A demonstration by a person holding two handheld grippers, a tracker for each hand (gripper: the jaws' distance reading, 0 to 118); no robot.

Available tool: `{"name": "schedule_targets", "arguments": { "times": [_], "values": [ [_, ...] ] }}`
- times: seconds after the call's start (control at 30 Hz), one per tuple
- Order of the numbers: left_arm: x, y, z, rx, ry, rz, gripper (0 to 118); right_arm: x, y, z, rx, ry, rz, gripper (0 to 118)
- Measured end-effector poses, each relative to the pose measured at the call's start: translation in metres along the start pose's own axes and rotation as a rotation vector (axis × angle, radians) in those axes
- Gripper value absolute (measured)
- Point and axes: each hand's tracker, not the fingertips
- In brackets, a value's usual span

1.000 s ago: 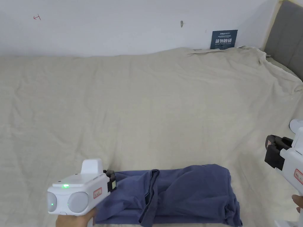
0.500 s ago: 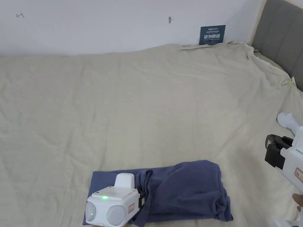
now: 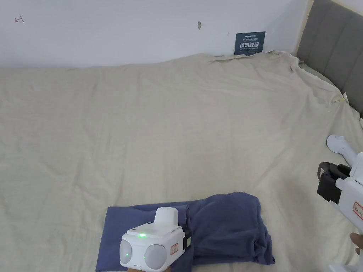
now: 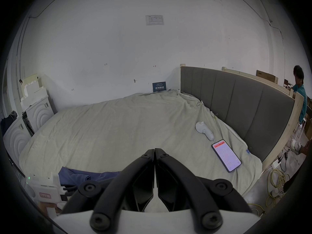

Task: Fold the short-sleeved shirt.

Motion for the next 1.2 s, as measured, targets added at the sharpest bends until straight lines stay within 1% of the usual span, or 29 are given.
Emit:
{"name": "schedule_targets", "arguments": {
  "times": [0.13, 0.23, 0.37, 0.43, 0.57, 0.63, 0.67, 0.7, 0.73, 0.77, 0.8, 0.83, 0.87, 1.1, 1.2],
  "values": [
    [-0.01, 0.019, 0.03, 0.04, -0.035, 0.006, 0, -0.001, 0.001, -0.001, 0.0, 0.002, 0.004, 0],
    [-0.031, 0.039, 0.055, 0.043, -0.066, 0.023, 0, -0.004, 0.003, -0.001, 0.003, 0.007, 0.009, 0],
    [-0.07, 0.059, 0.084, 0.028, -0.112, 0.05, 0, -0.011, 0.005, -0.003, 0.005, 0.019, 0.014, 0],
    [-0.093, 0.065, 0.093, 0.012, -0.14, 0.095, 0, -0.014, 0.005, -0.003, 0.006, 0.025, 0.017, 0],
    [-0.138, 0.069, 0.095, -0.044, -0.129, 0.161, 0, -0.019, 0.005, -0.005, 0.004, 0.031, 0.022, 0],
    [-0.156, 0.065, 0.091, -0.07, -0.111, 0.188, 8, -0.021, 0.005, -0.006, 0.001, 0.034, 0.023, 0],
    [-0.166, 0.062, 0.088, -0.081, -0.105, 0.208, 15, -0.022, 0.005, -0.006, 0.0, 0.034, 0.024, 0],
    [-0.176, 0.059, 0.084, -0.102, -0.105, 0.229, 25, -0.023, 0.005, -0.007, -0.002, 0.036, 0.026, 0],
    [-0.184, 0.056, 0.08, -0.123, -0.104, 0.26, 41, -0.024, 0.005, -0.007, -0.004, 0.037, 0.028, 0],
    [-0.191, 0.053, 0.074, -0.146, -0.105, 0.279, 66, -0.025, 0.005, -0.008, -0.005, 0.037, 0.03, 0],
    [-0.197, 0.049, 0.069, -0.154, -0.1, 0.29, 79, -0.026, 0.005, -0.008, -0.007, 0.038, 0.032, 0],
    [-0.202, 0.045, 0.065, -0.155, -0.095, 0.289, 88, -0.026, 0.005, -0.008, -0.01, 0.039, 0.034, 0],
    [-0.206, 0.041, 0.06, -0.158, -0.093, 0.294, 95, -0.027, 0.004, -0.009, -0.012, 0.04, 0.034, 0],
    [-0.207, 0.026, 0.033, -0.194, -0.14, 0.302, 94, -0.026, 0.003, -0.012, -0.029, 0.031, 0.038, 0],
    [-0.2, 0.025, 0.025, -0.212, -0.153, 0.279, 90, -0.026, 0.002, -0.013, -0.033, 0.025, 0.041, 0]
  ]
}}
